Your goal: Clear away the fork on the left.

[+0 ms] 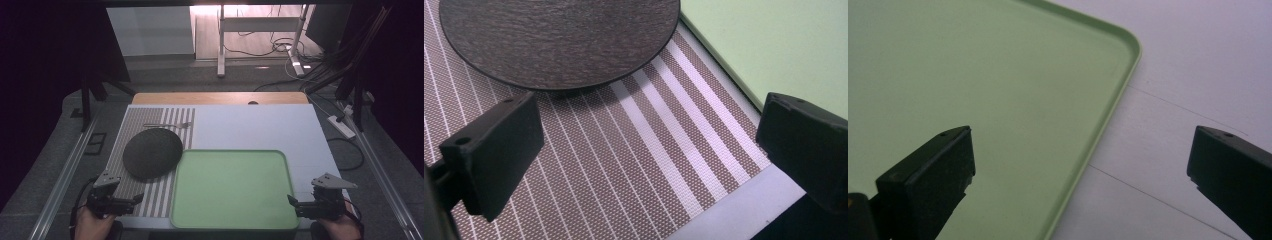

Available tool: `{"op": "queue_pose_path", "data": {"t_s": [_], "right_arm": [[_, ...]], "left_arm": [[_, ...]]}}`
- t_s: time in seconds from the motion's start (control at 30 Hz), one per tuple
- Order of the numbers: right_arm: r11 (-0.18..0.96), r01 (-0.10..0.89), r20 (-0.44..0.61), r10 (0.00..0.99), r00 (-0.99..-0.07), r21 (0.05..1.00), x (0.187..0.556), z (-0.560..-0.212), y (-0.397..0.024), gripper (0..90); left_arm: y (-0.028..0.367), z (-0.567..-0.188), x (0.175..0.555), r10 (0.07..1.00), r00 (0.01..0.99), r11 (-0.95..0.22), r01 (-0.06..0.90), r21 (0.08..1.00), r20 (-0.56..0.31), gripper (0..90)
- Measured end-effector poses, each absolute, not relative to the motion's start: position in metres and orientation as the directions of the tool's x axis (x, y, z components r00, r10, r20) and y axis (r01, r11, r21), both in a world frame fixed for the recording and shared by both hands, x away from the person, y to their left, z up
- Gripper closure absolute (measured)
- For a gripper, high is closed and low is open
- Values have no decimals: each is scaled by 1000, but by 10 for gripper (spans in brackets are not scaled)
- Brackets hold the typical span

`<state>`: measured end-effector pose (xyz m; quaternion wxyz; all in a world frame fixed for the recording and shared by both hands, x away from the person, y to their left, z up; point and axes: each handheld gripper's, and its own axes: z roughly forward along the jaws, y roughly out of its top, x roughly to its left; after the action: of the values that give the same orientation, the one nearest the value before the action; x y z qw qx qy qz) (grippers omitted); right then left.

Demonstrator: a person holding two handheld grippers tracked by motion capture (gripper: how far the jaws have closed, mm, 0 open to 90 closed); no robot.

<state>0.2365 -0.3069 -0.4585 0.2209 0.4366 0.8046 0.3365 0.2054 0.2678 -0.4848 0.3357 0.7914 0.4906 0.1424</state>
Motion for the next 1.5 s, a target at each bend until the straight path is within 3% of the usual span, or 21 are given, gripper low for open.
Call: {"op": "queue_pose_path", "data": {"t_s": [1.0, 1.5], "right_arm": [[412, 564, -62, 842, -536, 716, 238, -460, -305, 0], [411, 570, -64, 846, -530, 711, 239, -460, -305, 0]], "left_arm": [[269, -485, 214, 857, 492, -283, 700, 655, -156, 0], [263, -485, 225, 851, 510, -318, 688, 653, -123, 0]]}}
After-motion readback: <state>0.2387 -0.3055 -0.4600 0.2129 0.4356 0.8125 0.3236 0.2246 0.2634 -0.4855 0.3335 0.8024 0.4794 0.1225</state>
